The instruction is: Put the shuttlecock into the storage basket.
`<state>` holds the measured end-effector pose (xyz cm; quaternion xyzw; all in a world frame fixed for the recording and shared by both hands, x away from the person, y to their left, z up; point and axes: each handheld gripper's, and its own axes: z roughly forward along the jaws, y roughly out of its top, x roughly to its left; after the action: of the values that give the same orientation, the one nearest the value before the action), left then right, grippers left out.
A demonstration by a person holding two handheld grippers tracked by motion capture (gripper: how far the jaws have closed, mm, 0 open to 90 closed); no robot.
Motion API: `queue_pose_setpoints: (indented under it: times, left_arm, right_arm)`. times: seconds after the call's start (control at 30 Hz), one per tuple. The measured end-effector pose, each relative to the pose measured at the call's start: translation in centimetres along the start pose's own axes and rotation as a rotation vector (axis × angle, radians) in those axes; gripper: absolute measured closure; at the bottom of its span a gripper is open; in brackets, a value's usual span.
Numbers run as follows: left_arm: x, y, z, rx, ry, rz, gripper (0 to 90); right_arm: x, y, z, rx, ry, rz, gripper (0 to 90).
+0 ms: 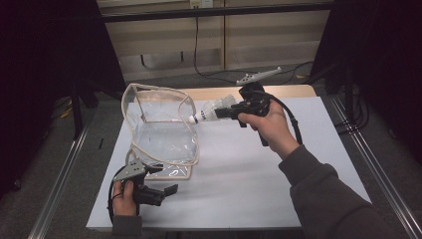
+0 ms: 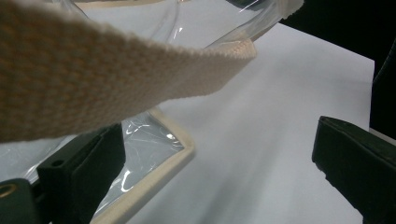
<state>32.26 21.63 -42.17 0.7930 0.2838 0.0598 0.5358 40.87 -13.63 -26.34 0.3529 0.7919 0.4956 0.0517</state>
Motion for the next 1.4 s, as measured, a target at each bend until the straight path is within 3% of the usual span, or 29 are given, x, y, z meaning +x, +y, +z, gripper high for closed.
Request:
queue_pose_setpoints:
  times: [1.4]
  left_arm:
    - [0.0, 0.0, 0.0, -0.005, -0.002, 0.000, 2.8]
  right_arm:
    - [1.1, 2.1, 2.1, 0.008, 0.007, -0.006, 87.6]
